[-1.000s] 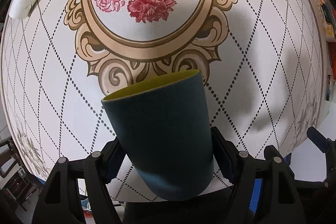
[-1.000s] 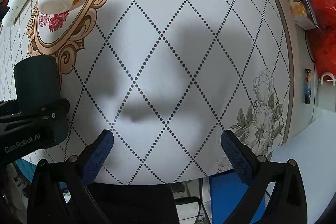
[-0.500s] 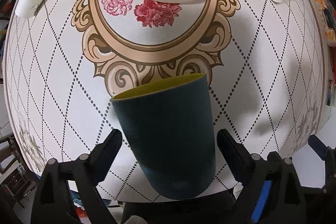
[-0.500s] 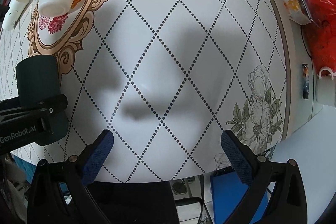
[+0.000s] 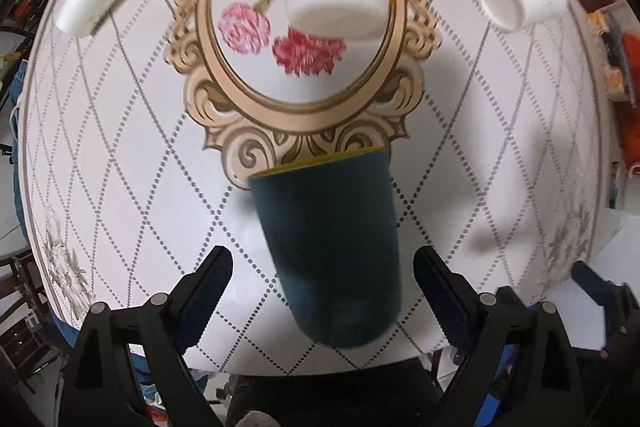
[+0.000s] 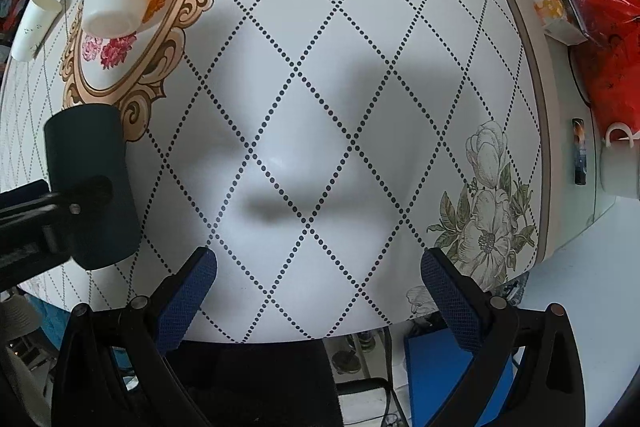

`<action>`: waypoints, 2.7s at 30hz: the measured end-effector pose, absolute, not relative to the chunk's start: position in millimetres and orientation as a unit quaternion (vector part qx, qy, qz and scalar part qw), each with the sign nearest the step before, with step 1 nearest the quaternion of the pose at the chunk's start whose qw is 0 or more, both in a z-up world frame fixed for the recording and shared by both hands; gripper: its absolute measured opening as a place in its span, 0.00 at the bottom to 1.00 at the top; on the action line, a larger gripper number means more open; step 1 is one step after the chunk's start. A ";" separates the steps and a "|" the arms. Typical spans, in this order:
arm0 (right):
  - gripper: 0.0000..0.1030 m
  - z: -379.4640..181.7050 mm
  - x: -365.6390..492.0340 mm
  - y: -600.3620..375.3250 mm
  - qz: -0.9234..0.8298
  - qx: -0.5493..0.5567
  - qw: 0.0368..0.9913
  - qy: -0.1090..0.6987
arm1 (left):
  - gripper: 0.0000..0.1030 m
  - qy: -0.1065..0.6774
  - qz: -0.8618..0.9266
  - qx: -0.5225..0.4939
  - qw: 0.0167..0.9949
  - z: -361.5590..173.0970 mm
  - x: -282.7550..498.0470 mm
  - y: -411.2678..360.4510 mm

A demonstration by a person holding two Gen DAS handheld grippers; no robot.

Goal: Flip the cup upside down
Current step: 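Rotate the left gripper to tip the teal cup toward the right gripper, then grasp the teal cup's base with the right gripper while the left gripper releases it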

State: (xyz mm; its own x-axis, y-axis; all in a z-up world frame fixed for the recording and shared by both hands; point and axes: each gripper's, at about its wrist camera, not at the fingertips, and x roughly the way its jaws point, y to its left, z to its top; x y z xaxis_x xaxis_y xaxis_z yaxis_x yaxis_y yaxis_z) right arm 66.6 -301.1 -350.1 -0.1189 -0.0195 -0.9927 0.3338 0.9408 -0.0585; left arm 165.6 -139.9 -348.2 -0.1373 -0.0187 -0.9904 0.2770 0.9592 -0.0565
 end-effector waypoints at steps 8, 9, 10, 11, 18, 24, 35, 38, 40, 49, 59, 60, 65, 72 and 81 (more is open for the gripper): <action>1.00 -309.7 68.9 -285.7 -0.102 0.114 0.677 0.720 | 0.90 0.701 -0.102 0.060 0.703 -272.3 168.6 -104.0; 1.00 -303.2 69.9 -281.5 -0.096 0.115 0.680 0.717 | 0.90 0.697 -0.098 0.060 0.707 -266.8 170.6 -96.2; 1.00 -297.8 71.6 -277.9 -0.092 0.115 0.683 0.715 | 0.90 0.695 -0.092 0.060 0.711 -262.1 171.2 -86.7; 1.00 -290.4 72.9 -272.9 -0.084 0.113 0.687 0.712 | 0.90 0.694 -0.086 0.059 0.712 -261.1 170.3 -82.1; 1.00 -271.4 90.7 -246.5 -0.043 0.101 0.700 0.705 | 0.90 0.699 -0.039 0.029 0.713 -262.1 155.6 -32.0; 1.00 -279.6 107.6 -218.5 -0.013 0.091 0.695 0.713 | 0.90 0.702 -0.005 -0.009 0.712 -266.2 148.6 0.9; 1.00 -300.5 129.6 -178.2 0.032 0.049 0.676 0.735 | 0.90 0.719 0.030 -0.039 0.693 -296.5 143.0 27.6; 1.00 -301.3 136.5 -173.6 0.039 0.027 0.671 0.740 | 0.90 0.723 0.033 -0.049 0.688 -306.0 145.7 29.7; 1.00 -299.4 141.9 -170.9 0.045 -0.001 0.669 0.742 | 0.90 0.725 0.036 -0.057 0.685 -312.9 147.5 31.6; 1.00 -287.3 154.9 -125.2 0.144 -0.279 0.652 0.690 | 0.90 0.727 0.054 -0.075 0.681 -338.5 156.0 41.2; 1.00 -313.8 108.0 -78.7 0.326 -0.697 0.473 0.430 | 0.90 0.743 0.071 -0.102 0.658 -372.4 146.0 49.2; 1.00 -319.2 98.2 -80.8 0.349 -0.731 0.434 0.395 | 0.90 0.744 0.073 -0.105 0.656 -374.6 145.7 50.1; 1.00 -344.5 58.5 -105.3 0.423 -0.831 0.261 0.251 | 0.90 0.744 0.082 -0.115 0.653 -381.6 142.5 58.3; 1.00 -373.6 36.4 -124.1 0.466 -0.866 0.137 0.121 | 0.91 0.743 0.087 -0.122 0.652 -382.9 149.8 63.2; 1.00 -399.3 32.8 -132.3 0.482 -0.870 0.075 0.072 | 0.90 0.748 0.088 -0.125 0.646 -390.3 144.8 74.4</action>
